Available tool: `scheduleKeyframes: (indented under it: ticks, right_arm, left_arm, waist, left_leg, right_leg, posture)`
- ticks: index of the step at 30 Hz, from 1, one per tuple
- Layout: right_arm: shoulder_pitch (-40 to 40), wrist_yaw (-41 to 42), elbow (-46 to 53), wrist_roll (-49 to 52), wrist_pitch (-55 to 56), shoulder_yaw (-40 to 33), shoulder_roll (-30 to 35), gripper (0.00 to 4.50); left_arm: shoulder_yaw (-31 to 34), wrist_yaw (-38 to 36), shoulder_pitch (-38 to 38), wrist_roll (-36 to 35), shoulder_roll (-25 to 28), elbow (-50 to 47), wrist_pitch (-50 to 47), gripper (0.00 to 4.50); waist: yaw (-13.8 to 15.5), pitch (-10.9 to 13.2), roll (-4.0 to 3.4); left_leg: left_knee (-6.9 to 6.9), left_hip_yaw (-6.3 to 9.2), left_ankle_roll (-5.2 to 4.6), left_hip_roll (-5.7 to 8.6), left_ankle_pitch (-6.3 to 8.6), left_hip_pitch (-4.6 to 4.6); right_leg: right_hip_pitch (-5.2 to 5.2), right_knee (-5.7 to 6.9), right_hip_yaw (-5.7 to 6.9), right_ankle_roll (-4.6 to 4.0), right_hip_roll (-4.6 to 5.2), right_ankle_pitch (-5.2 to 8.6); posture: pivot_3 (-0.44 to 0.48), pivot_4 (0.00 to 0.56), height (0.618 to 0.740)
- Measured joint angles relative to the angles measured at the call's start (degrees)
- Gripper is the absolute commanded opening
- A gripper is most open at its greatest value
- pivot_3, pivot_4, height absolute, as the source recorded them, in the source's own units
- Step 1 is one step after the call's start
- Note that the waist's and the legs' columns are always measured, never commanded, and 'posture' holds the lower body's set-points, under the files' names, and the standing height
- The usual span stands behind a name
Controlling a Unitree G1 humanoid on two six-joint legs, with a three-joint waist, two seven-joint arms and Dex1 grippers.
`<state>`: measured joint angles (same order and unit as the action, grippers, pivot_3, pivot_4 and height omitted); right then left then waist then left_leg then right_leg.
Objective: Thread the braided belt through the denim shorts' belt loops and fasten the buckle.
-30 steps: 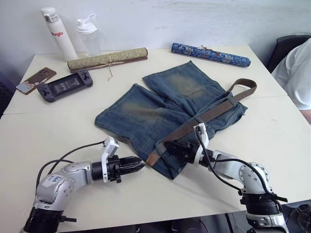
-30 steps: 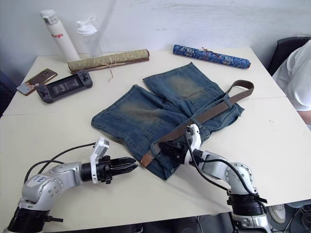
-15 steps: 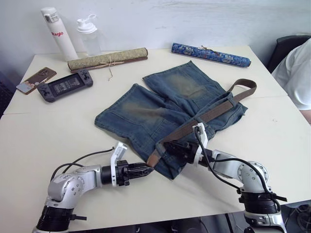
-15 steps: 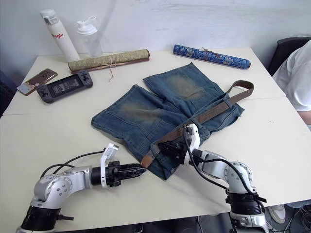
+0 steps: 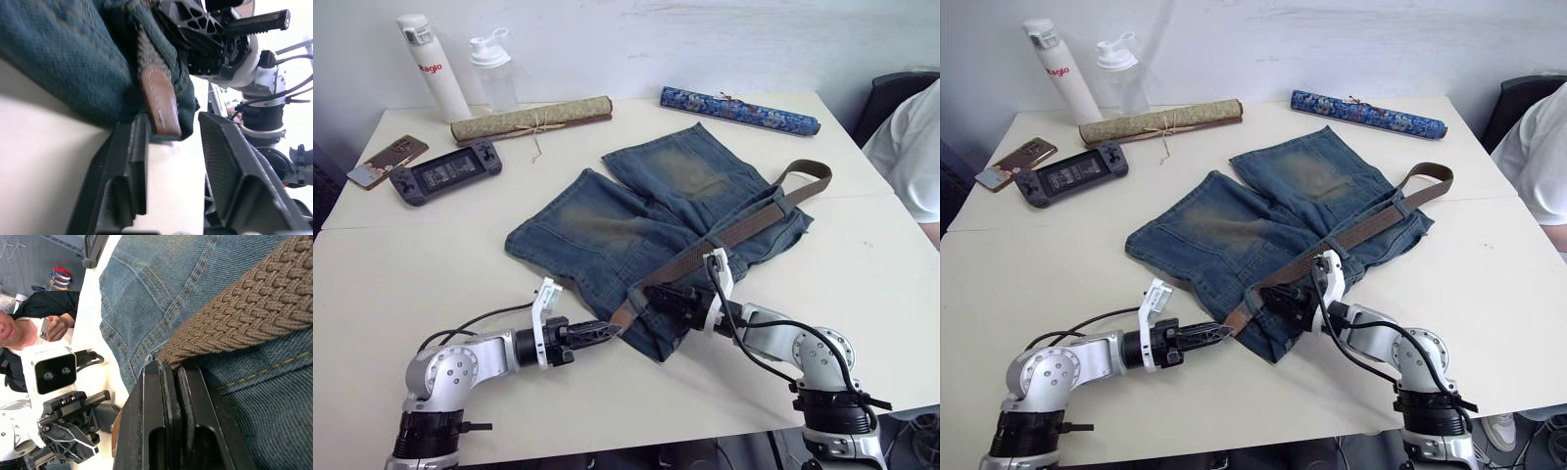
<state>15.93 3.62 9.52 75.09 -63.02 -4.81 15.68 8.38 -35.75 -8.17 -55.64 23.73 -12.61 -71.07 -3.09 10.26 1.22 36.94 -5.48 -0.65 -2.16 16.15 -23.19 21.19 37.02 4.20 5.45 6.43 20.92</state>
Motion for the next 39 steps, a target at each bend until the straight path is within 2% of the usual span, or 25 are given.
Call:
scheduleKeyframes:
  ticks: [1,2,12,16,21,22,23,27,30,38,39]
  right_arm:
    - [0.0,0.0,0.0,-0.1,0.0,0.0,-0.1,0.0]
    - [0.0,0.0,0.0,-0.3,0.0,-0.1,-0.2,0.0]
    - [0.1,0.5,0.5,-1.8,-0.6,-0.3,-0.7,0.0]
    - [-0.7,-3.0,1.0,-1.2,0.2,-2.8,-2.6,1.49]
    - [-1.7,-6.3,4.1,4.3,-0.9,-4.7,-0.9,3.92]
    - [-1.8,-6.6,4.5,5.0,-1.0,-4.8,-0.2,4.29]
    - [-2.0,-7.0,5.7,6.1,-1.2,-5.3,1.3,4.43]
    - [-4.6,-2.4,12.3,1.9,-1.0,-7.0,14.5,4.43]
    - [-7.6,4.7,18.2,-4.8,1.9,-5.9,20.9,4.43]
    - [-11.1,15.6,22.4,-30.0,16.9,4.0,26.8,4.43]
    - [-11.3,15.9,22.3,-33.1,18.4,5.9,26.5,4.19]
  left_arm:
    - [0.0,-0.1,0.0,-0.5,0.0,-0.4,-0.1,0.15]
    - [0.0,-0.2,0.0,-0.8,0.2,-0.9,-0.1,0.01]
    - [-0.7,-0.1,0.1,-0.7,0.9,-1.0,0.6,0.01]
    - [-1.2,-0.3,0.2,-0.7,1.1,-1.1,1.4,0.0]
    - [-1.6,-0.6,1.0,-0.6,1.4,-1.8,2.5,0.0]
    - [-1.6,-0.6,1.2,-0.6,1.4,-1.9,2.6,0.0]
    - [-1.6,-0.6,1.5,-0.6,1.6,-2.2,2.9,0.0]
    - [-1.6,-1.3,2.6,-0.6,2.4,-2.5,4.0,0.0]
    - [-1.7,-1.7,3.0,-0.6,2.9,-2.6,4.7,0.0]
    - [-1.7,-4.6,4.8,-0.4,5.5,-2.5,6.9,0.0]
    - [-2.0,-5.3,5.0,-0.1,6.4,-2.5,7.4,0.0]
  waist:
    - [0.0,0.0,0.0]
    - [0.0,0.0,-0.01]
    - [0.0,0.0,-0.01]
    - [0.1,0.0,-0.08]
    - [0.4,0.2,-0.27]
    - [0.5,0.2,-0.26]
    - [0.7,0.2,-0.27]
    - [1.6,0.2,-0.41]
    - [1.5,0.2,-0.41]
    - [1.6,0.3,-0.39]
    - [1.5,0.3,-0.39]
  left_leg:
    - [0.0,0.0,0.01,0.0,0.0,0.0]
    - [-0.01,0.0,0.01,0.0,-0.01,0.02]
    - [-0.04,0.0,0.21,0.0,-0.11,0.03]
    - [-0.07,0.0,0.24,0.0,-0.12,-0.03]
    - [-0.1,-0.06,0.29,0.04,-0.16,-0.11]
    - [-0.09,-0.06,0.28,0.04,-0.15,-0.11]
    - [-0.08,-0.07,0.26,0.05,-0.15,-0.11]
    - [-0.06,-0.12,0.19,0.16,-0.11,-0.15]
    - [-0.14,-0.13,0.19,0.15,-0.11,-0.11]
    - [-0.21,-0.16,0.35,0.16,-0.21,-0.09]
    - [-0.21,-0.16,0.38,0.16,-0.23,-0.09]
  right_leg:
    - [0.0,0.0,0.0,0.0,0.0,0.0]
    - [-0.02,0.0,0.0,0.0,0.0,0.0]
    - [-0.01,-0.02,-0.01,-0.01,0.0,0.01]
    - [0.07,-0.01,-0.01,-0.02,0.01,0.01]
    - [0.16,-0.05,-0.07,-0.02,0.03,0.01]
    - [0.16,-0.05,-0.07,-0.02,0.03,0.01]
    - [0.16,-0.06,-0.08,-0.02,0.04,0.01]
    - [0.17,-0.13,-0.1,-0.01,0.1,0.01]
    - [0.18,-0.12,-0.09,-0.01,0.08,0.01]
    - [0.2,-0.13,-0.07,0.0,0.07,0.01]
    - [0.21,-0.12,-0.07,-0.01,0.07,0.01]
  posture:
    - [0.0,0.15,0.717]
    - [0.0,0.15,0.717]
    - [0.0,0.15,0.717]
    - [0.0,0.15,0.717]
    - [0.0,0.15,0.717]
    - [0.0,0.15,0.717]
    - [0.0,0.15,0.717]
    - [0.0,0.15,0.717]
    - [0.0,0.15,0.717]
    - [0.0,0.15,0.717]
    - [0.0,0.15,0.717]
